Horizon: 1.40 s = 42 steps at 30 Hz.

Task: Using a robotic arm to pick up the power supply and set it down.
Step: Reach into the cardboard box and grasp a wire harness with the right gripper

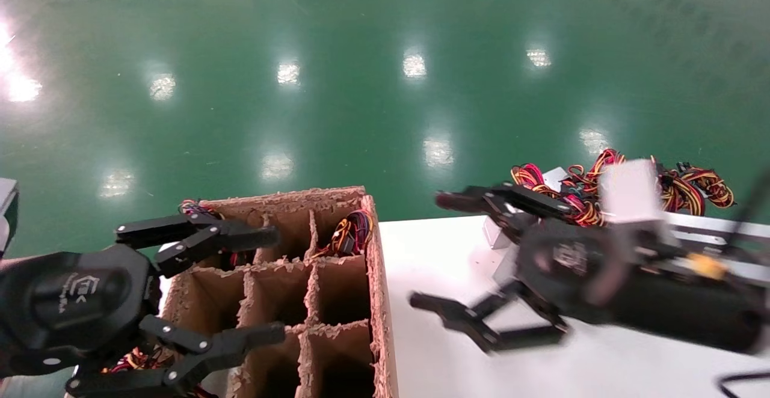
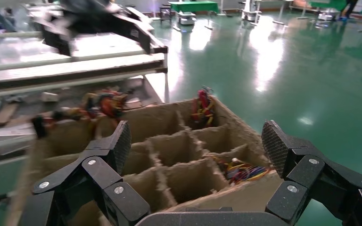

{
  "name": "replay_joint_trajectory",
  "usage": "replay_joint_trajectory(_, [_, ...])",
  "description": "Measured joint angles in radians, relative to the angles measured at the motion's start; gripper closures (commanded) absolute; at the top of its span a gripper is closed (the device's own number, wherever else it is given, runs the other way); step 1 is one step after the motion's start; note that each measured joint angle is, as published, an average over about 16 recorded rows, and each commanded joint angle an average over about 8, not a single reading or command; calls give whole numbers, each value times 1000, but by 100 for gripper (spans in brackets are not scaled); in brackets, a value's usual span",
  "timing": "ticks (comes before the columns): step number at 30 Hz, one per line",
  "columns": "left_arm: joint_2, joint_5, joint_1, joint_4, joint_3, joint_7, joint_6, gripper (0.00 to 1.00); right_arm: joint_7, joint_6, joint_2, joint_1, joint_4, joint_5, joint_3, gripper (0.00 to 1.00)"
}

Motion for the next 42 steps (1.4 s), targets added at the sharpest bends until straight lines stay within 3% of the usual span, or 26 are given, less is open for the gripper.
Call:
replay_joint_trajectory(11, [0,0,0,0,0,0,0,100,-114,70,-282,156,-285,-148,-103,0])
replay_joint_trajectory(19, [0,0,0,0,0,0,0,100,-222,73,-487,283,-580,-198,-155,0])
replay_joint_trajectory(25, [0,0,0,0,0,0,0,100,-275,81,-583,349,-732,-199,-198,0])
replay_joint_trajectory(32, [0,0,0,0,0,0,0,100,-275,153,-624,382,-759,-157,-295,0])
replay_joint_trajectory(42, [0,0,0,0,0,0,0,100,-191,377,-631,383,-611,-42,-526,0])
